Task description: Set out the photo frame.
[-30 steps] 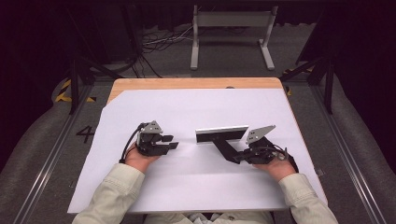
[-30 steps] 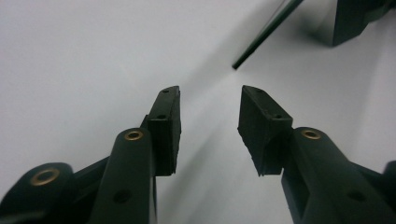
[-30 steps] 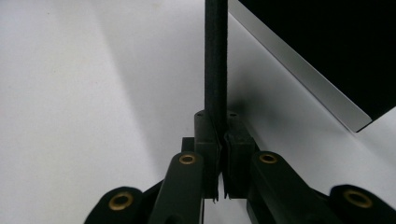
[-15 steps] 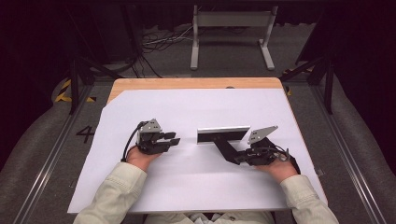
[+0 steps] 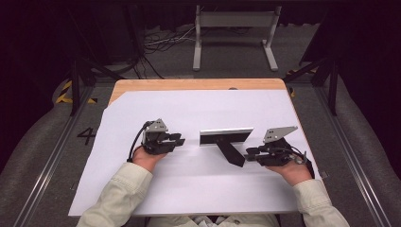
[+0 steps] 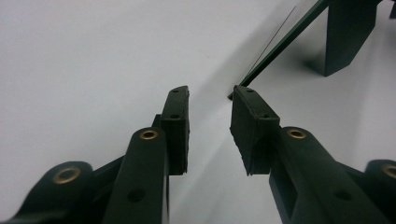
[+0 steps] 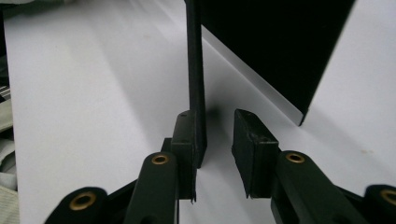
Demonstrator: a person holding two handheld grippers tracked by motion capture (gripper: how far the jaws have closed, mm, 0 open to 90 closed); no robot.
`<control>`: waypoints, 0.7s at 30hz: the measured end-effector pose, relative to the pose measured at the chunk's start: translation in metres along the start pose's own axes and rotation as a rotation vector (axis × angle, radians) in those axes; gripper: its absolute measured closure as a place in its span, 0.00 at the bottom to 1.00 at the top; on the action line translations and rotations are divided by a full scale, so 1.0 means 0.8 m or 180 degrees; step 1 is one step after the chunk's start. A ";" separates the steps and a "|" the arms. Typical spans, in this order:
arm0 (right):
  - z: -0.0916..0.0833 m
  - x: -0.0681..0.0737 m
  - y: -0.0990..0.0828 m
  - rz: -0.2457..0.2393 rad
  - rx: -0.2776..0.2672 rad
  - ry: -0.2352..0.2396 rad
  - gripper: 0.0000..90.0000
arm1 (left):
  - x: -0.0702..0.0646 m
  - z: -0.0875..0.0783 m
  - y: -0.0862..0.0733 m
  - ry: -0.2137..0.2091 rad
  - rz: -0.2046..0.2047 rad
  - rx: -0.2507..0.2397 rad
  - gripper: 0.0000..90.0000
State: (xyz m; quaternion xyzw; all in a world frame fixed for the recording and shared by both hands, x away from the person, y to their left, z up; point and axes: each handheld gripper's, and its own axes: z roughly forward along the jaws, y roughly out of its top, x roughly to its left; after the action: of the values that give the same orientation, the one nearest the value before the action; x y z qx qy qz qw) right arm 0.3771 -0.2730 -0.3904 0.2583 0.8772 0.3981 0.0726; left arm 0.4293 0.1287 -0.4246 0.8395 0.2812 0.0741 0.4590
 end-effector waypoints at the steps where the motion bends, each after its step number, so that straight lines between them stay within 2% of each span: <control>1: -0.002 0.000 0.000 -0.0004 -0.0013 -0.0016 0.78 | 0.000 0.002 0.001 0.0005 -0.0002 0.0043 0.76; 5: -0.012 -0.003 -0.003 0.0018 -0.0039 -0.0102 0.78 | 0.000 0.008 0.003 -0.0036 -0.0079 0.0095 0.75; 11: -0.023 -0.007 -0.007 0.0039 -0.0043 -0.0173 0.80 | -0.002 0.015 0.007 0.0003 -0.0059 0.0088 0.76; 14: -0.027 -0.010 -0.007 0.0039 -0.0042 -0.0222 0.82 | -0.001 0.018 0.008 0.0031 -0.0120 0.0085 0.78; 21: -0.032 -0.015 -0.009 0.0104 -0.0067 -0.0313 0.83 | 0.001 0.025 0.012 0.0050 -0.0150 0.0103 0.85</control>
State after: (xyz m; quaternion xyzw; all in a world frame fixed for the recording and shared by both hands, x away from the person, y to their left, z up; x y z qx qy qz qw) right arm 0.3759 -0.3001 -0.3791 0.2911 0.8640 0.3954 0.1118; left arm 0.4421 0.1103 -0.4282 0.8394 0.3056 0.0653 0.4447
